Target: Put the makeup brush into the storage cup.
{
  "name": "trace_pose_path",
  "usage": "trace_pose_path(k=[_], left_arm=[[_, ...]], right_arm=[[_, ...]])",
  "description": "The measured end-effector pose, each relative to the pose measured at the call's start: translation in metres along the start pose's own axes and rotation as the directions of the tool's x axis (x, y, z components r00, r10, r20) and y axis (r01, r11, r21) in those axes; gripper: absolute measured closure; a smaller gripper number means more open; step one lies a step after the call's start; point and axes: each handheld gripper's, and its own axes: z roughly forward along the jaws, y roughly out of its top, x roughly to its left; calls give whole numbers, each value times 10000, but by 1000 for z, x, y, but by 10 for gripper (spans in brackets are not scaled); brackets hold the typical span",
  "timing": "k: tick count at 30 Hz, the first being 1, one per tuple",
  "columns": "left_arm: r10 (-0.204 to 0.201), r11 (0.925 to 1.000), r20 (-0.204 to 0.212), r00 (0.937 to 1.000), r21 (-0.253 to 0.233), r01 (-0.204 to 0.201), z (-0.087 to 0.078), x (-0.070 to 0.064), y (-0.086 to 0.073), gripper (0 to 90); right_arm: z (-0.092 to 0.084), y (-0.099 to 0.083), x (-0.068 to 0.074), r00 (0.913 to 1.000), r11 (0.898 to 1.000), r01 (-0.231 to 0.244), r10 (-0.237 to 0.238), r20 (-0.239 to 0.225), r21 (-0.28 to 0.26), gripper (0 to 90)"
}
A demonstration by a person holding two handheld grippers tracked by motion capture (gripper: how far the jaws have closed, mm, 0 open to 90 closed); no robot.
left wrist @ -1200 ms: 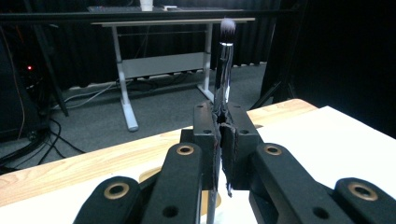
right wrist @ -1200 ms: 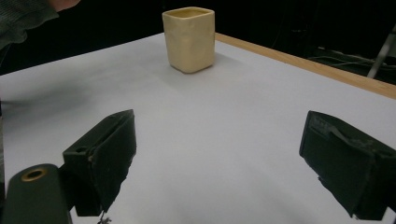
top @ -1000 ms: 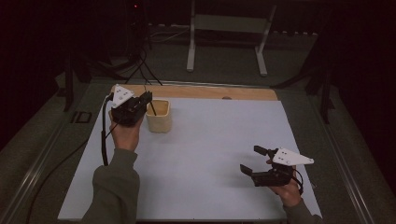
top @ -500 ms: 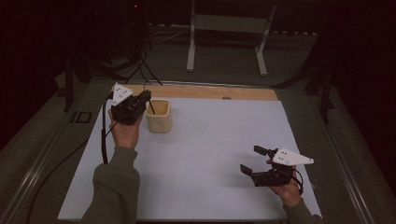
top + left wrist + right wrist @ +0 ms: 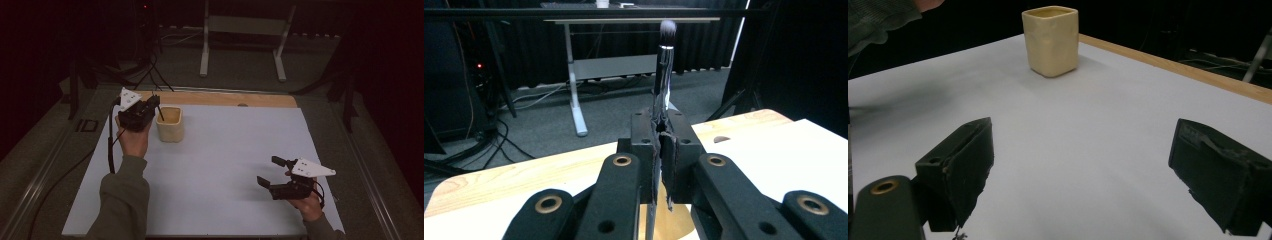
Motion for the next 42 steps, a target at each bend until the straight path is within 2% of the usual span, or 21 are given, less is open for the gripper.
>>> trace_pose_path(k=[11,30,42], left_arm=[[27,10000,-386,9992,4,-27,5,1,0,857],[-35,9999,-330,9994,122,39,14,-1,-4,857],[111,9993,-327,9994,364,-99,20,-3,-8,856]], right_arm=[[0,-1,0,10000,10000,-11,11,-18,27,109],[1,-1,0,10000,10000,-21,21,-33,62,109],[0,-1,0,10000,10000,-14,14,-39,55,109]])
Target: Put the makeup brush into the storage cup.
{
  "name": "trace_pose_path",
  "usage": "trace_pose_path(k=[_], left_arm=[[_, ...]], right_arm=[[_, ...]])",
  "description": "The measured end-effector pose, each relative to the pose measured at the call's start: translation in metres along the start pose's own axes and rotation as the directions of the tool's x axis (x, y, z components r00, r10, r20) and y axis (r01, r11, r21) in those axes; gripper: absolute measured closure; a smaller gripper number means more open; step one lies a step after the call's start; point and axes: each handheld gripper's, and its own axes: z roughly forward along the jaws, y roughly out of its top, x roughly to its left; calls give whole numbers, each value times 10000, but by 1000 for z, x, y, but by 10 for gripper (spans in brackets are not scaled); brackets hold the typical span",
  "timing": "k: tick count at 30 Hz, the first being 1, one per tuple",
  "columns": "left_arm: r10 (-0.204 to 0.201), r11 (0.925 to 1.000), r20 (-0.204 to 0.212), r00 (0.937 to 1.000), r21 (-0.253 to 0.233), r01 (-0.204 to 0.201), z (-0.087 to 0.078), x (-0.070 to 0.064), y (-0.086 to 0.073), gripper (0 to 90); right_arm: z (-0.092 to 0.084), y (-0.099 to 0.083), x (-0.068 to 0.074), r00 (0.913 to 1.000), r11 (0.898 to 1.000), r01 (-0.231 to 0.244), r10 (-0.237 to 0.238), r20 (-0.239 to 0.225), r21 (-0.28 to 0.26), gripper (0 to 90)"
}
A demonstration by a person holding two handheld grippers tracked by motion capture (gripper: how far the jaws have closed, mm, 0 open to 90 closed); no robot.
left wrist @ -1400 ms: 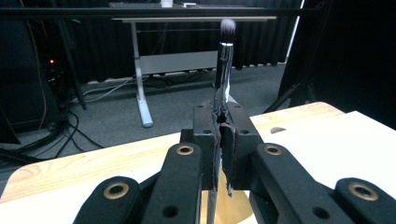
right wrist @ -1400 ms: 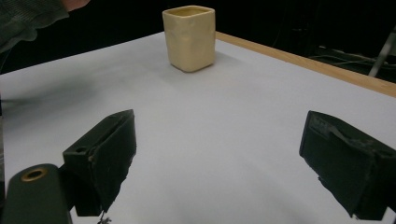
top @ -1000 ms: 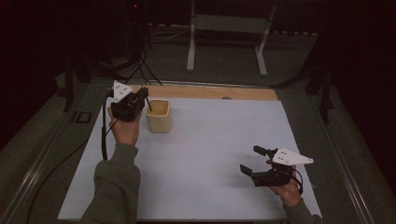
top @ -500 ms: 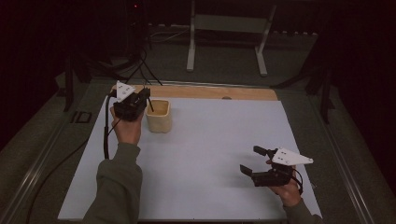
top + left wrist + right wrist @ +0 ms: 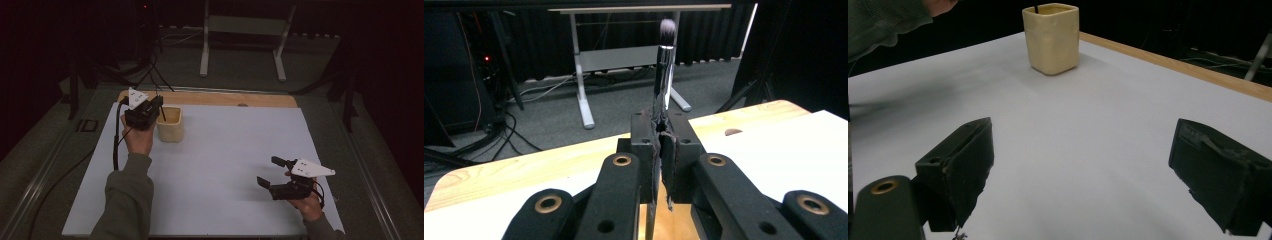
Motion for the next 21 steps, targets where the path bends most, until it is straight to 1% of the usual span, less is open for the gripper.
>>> trace_pose_path(k=[10,16,19,20,21], left_arm=[[108,9997,41,9999,227,-109,4,-2,-5,855],[83,9994,19,10000,326,-83,6,-1,-7,853],[0,9995,57,10000,311,-2,5,0,-8,851],[-41,9995,95,9999,305,38,5,0,-8,847],[-93,9996,188,9998,262,88,5,1,-8,792]], right_arm=[[0,0,0,10000,10000,8,-8,14,-7,109],[0,0,0,10000,10000,0,0,16,-4,109],[0,0,0,10000,10000,-8,8,19,-9,109],[0,0,0,10000,10000,-3,3,25,-11,109],[0,0,0,10000,10000,-1,1,26,-11,109]])
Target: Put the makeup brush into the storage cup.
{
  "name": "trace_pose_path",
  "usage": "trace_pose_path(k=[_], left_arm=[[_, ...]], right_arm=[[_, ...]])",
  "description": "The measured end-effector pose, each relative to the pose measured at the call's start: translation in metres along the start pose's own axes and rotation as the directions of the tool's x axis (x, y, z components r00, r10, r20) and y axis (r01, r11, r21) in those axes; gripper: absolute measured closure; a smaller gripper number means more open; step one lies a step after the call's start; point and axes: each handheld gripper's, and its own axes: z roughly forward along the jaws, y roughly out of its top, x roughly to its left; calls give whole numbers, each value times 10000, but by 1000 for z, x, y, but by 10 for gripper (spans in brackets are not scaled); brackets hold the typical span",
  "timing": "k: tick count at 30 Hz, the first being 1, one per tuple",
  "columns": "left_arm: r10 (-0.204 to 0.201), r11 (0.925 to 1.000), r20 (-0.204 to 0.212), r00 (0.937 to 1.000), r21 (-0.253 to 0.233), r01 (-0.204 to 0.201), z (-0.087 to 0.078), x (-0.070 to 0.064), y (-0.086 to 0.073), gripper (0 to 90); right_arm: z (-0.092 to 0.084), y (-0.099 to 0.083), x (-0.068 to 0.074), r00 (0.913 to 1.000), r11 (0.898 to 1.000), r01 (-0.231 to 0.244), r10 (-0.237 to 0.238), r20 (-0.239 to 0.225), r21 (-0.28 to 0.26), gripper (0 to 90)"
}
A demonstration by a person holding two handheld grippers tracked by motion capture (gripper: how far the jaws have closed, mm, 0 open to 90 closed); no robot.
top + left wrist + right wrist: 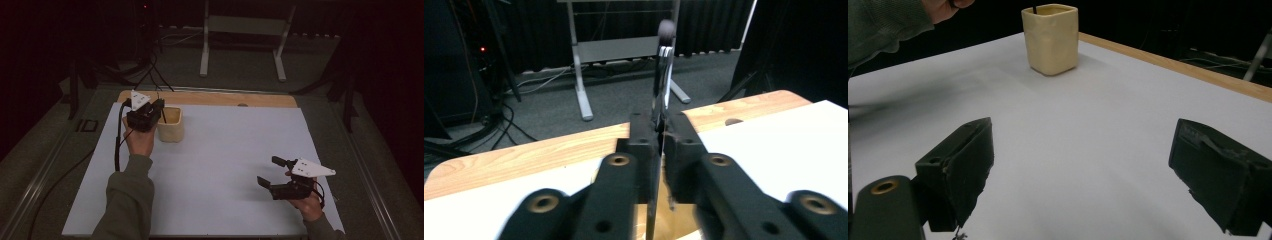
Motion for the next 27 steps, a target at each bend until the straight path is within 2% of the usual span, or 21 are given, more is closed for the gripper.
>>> trace_pose_path(k=[2,3,6,15,27], left_arm=[[-203,9998,162,9997,-53,203,0,2,0,539],[-219,9997,126,9997,-75,220,0,2,0,451],[-442,9988,161,9989,-195,446,-1,6,0,301],[-440,9989,-2,9990,-176,440,-3,9,0,192],[-372,9993,129,9992,36,372,-4,12,0,174]], right_arm=[[0,0,0,10000,10000,-16,16,3,2,109],[0,0,0,10000,10000,-15,15,4,4,109],[0,0,0,10000,10000,-16,16,1,8,109],[1,0,0,10000,10000,-16,16,-10,32,109],[1,-1,0,10000,10000,-2,2,16,48,109]])
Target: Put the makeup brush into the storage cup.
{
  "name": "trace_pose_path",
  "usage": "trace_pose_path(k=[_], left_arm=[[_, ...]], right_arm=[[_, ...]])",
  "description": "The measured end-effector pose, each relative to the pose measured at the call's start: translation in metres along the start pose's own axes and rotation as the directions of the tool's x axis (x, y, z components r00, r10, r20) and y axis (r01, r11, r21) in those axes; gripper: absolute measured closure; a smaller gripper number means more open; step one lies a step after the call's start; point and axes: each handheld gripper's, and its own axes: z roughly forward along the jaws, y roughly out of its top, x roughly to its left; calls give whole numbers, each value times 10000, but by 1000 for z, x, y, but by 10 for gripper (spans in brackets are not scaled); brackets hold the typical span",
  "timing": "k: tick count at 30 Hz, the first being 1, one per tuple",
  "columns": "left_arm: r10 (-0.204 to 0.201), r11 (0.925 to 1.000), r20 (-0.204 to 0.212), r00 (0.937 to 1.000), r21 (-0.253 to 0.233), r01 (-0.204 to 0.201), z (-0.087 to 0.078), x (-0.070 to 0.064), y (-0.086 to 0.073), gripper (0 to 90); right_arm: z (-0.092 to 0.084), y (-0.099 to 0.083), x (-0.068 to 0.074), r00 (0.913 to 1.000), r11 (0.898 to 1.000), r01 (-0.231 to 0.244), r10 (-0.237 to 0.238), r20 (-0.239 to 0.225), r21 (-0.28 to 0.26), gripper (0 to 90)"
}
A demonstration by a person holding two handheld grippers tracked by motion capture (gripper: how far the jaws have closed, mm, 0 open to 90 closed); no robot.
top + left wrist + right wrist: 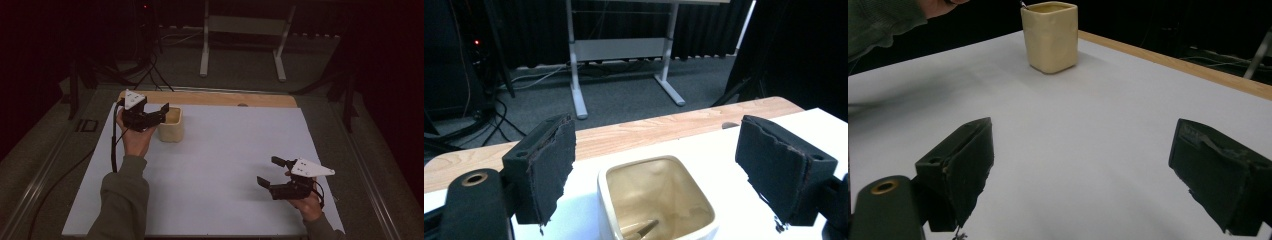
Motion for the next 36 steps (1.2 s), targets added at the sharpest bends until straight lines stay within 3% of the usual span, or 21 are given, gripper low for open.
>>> trace_pose_path(k=[17,29,36], left_arm=[[319,9994,247,9992,148,-323,-6,-1,1,184],[473,9985,662,9967,232,-489,-11,-2,2,182],[632,9972,1080,9921,321,-670,-14,-6,2,179]], right_arm=[[0,0,0,10000,10000,6,-6,-9,14,109],[0,0,0,10000,10000,4,-4,-10,15,109],[0,0,0,10000,10000,17,-17,-2,15,109]])
